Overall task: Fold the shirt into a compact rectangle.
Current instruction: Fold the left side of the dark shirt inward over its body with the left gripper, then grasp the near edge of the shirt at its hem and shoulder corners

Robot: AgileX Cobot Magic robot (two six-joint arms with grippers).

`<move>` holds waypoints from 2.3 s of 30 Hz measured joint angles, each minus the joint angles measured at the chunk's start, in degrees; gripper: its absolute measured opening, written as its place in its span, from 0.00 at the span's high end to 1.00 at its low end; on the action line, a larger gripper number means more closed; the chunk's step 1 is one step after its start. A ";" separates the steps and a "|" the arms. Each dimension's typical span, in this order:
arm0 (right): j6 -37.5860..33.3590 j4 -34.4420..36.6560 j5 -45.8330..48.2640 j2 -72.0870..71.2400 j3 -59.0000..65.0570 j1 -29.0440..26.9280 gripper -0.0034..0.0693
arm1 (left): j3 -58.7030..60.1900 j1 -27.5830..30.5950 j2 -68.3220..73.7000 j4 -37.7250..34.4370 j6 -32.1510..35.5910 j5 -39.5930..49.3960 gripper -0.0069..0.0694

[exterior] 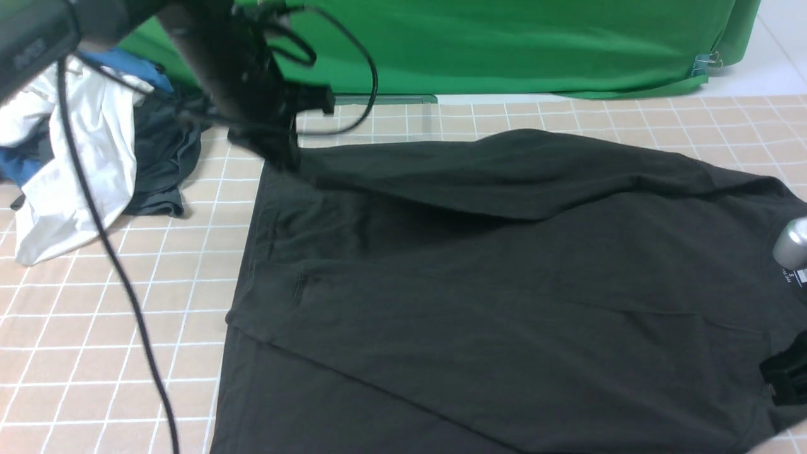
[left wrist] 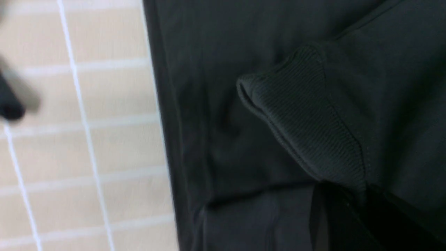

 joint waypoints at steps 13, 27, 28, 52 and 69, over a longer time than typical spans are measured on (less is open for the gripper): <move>0.00 0.05 -3.38 0.11 0.00 0.00 0.68 | 16.70 -0.26 -3.72 0.82 -3.45 0.06 0.86; 3.08 -4.36 0.29 11.84 -15.74 -2.49 0.71 | 16.36 -0.31 -3.80 4.21 -0.04 0.06 0.52; 3.01 -4.40 1.19 14.23 -18.76 -4.30 0.75 | 16.03 -0.31 -4.30 4.22 0.06 -0.01 0.50; 1.72 8.57 0.33 63.76 -52.77 -18.91 0.34 | 23.28 -6.61 -2.19 3.84 -0.84 -14.42 0.89; -2.84 8.04 -2.88 67.87 -58.40 -18.91 0.84 | 23.38 -6.61 -0.68 3.97 -0.89 -14.42 0.89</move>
